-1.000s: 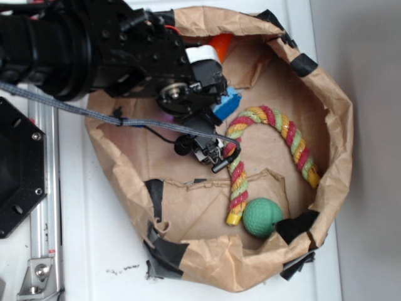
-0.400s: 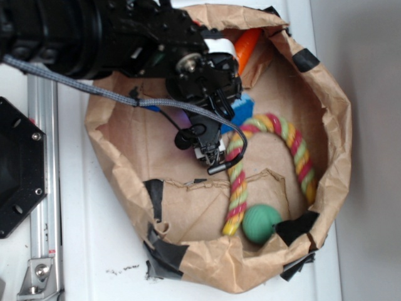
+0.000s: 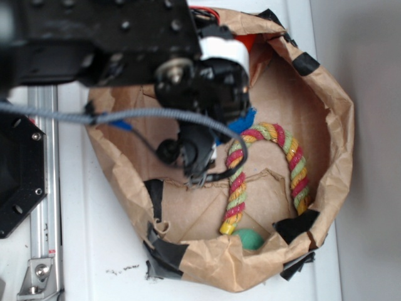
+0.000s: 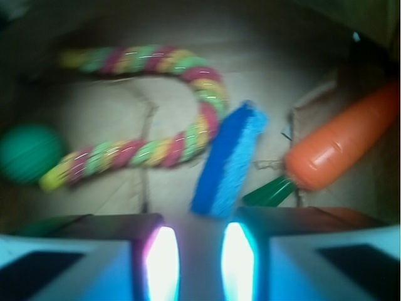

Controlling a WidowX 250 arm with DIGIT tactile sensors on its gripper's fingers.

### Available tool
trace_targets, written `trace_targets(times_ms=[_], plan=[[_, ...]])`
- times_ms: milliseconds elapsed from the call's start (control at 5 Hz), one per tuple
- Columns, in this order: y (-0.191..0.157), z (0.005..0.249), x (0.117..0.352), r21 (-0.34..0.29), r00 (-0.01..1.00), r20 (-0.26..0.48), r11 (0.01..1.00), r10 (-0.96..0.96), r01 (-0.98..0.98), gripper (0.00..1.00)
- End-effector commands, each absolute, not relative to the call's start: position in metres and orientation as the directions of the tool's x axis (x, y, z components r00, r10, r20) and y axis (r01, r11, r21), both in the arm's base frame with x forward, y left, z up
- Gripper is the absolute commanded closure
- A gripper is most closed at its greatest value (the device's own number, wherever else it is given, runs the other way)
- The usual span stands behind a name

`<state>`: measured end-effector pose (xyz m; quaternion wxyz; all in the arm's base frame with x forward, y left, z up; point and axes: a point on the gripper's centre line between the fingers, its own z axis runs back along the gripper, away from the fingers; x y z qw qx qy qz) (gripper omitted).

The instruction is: Grab the blue sponge.

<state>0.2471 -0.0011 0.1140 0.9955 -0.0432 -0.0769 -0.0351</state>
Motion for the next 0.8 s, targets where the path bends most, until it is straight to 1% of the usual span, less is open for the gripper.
trace_targets(times_ms=[0,200,400,600], plan=[[-0.003,0.165,0.251,-0.006,0.971,0.189,0.988,-0.149,0.153,1.00],[0.006,0.143,0.246,-0.024,0.978,0.205,0.999,-0.038,0.044,0.00],[0.006,0.108,0.245,-0.035,0.971,0.239,0.999,0.011,-0.003,0.00],[0.011,0.075,0.249,-0.121,0.952,0.262,0.984,0.160,-0.132,0.00]])
